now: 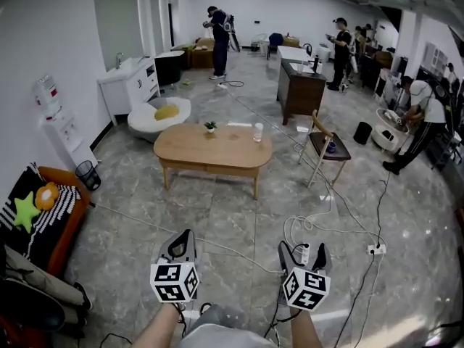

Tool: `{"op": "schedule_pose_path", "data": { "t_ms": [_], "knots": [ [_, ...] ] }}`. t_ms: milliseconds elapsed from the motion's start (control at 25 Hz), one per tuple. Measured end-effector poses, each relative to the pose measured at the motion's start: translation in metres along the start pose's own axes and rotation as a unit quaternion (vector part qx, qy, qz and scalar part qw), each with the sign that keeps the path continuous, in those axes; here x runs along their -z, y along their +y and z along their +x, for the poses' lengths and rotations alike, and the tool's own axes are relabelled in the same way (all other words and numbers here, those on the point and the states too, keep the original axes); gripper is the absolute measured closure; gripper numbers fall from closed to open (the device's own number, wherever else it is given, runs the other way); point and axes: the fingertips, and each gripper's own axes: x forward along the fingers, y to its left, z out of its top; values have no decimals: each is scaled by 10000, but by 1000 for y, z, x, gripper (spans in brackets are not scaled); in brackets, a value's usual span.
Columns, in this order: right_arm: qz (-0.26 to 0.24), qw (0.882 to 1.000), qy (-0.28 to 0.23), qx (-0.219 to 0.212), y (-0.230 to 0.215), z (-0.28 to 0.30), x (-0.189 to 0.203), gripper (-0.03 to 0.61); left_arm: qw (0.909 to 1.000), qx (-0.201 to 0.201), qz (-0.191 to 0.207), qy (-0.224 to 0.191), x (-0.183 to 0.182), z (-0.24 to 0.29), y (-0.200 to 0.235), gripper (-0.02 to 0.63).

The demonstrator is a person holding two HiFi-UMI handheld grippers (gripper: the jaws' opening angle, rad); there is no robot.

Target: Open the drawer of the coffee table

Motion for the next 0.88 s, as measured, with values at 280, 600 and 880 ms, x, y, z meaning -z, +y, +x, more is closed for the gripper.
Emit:
{"op": "schedule_pose_path", "data": {
  "t_ms": [280,600,880],
  "knots": [
    [-33,9999,98,93,-8,51,3,57,9999,-3,-159,0,3,60,12,623],
    [-47,9997,43,227,13,140,-33,66,9997,148,-196,-78,-35,151,48,621],
    [-46,9993,-92,353,42,221,-67,74,9990,167,-380,-140,-68,230,105,623]
  ]
}}
